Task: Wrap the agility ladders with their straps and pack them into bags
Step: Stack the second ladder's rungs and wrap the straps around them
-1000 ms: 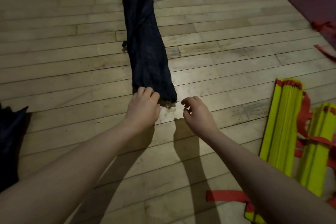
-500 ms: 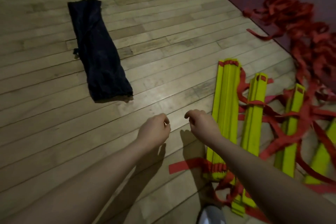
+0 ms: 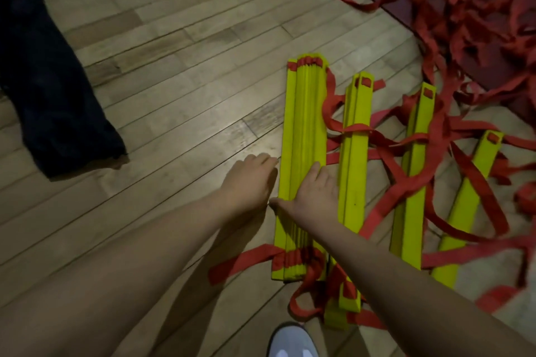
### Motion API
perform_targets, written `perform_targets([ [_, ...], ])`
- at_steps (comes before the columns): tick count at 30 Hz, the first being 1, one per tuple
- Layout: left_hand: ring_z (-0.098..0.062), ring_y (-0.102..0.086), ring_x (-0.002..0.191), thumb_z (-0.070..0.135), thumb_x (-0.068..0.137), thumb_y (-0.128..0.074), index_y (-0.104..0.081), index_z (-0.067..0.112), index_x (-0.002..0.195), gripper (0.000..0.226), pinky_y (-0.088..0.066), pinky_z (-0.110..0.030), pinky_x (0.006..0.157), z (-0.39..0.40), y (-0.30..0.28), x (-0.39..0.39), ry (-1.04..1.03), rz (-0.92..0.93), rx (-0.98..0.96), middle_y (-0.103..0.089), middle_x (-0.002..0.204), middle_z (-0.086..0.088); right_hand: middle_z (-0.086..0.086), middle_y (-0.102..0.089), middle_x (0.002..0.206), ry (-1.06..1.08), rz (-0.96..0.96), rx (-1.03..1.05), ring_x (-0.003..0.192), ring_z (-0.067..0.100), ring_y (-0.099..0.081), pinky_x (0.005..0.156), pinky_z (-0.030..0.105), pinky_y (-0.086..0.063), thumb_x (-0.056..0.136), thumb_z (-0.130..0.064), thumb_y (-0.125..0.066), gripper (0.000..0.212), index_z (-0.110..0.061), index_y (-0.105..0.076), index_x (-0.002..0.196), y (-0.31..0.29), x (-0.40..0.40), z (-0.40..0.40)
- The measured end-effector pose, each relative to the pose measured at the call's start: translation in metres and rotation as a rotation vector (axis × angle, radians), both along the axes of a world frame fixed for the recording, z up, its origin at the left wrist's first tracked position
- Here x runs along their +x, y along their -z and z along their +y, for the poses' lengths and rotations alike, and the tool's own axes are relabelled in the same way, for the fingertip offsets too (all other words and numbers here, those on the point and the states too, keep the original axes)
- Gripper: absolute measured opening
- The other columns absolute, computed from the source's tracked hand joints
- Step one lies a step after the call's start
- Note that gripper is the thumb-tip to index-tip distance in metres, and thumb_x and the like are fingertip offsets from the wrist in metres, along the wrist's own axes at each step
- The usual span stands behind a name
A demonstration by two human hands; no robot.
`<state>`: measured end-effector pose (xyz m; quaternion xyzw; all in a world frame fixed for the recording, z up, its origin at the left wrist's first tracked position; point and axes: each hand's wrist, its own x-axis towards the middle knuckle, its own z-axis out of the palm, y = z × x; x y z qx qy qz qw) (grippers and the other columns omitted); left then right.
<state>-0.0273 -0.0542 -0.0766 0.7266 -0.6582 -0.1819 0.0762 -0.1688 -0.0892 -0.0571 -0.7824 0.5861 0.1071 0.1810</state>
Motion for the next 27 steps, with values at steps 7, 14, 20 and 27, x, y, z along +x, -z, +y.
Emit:
perform_targets([
  [7, -0.027, -0.021, 0.141, 0.024, 0.090, -0.054, -0.012, 0.024, 0.153, 0.076, -0.028, -0.041, 0.108, -0.040, 0.001, 0.006, 0.195, -0.122, 0.046, -0.009, 0.161, -0.002, 0.019, -0.024, 0.147, 0.062, -0.115, -0.023, 0.137, 0.035, -0.022, 0.114, 0.043, -0.019, 0.074, -0.055, -0.068, 0.110, -0.001, -0.009, 0.149, 0.008, 0.002, -0.006],
  [14, -0.028, 0.000, 0.147, 0.018, 0.094, -0.051, 0.005, 0.037, 0.152, 0.083, -0.012, -0.044, 0.116, -0.058, -0.002, 0.020, 0.260, -0.221, 0.042, 0.012, 0.161, -0.001, 0.013, -0.030, 0.142, 0.038, -0.237, 0.008, 0.134, 0.029, -0.024, 0.113, 0.039, -0.023, 0.074, -0.041, -0.071, 0.100, -0.004, -0.018, 0.149, 0.003, -0.005, -0.012],
  [20, -0.025, 0.012, 0.148, 0.010, 0.097, -0.045, -0.009, 0.034, 0.152, 0.071, 0.001, -0.042, 0.118, -0.060, -0.007, 0.016, 0.434, -0.364, 0.004, 0.013, 0.161, 0.000, 0.011, -0.039, 0.135, -0.008, -0.357, 0.031, 0.130, 0.027, -0.032, 0.107, 0.036, -0.030, 0.073, -0.032, -0.074, 0.086, -0.006, -0.032, 0.143, -0.001, -0.009, -0.015],
  [27, -0.028, -0.056, 0.116, 0.011, 0.079, -0.070, -0.061, 0.019, 0.123, 0.046, -0.045, -0.040, 0.096, -0.076, -0.011, 0.017, 0.578, -0.501, -0.205, -0.061, 0.120, -0.008, 0.010, -0.044, 0.129, -0.080, -0.368, 0.020, 0.125, 0.024, -0.037, 0.101, 0.030, -0.031, 0.075, -0.034, -0.072, 0.084, -0.007, -0.032, 0.143, -0.001, -0.004, -0.012],
])
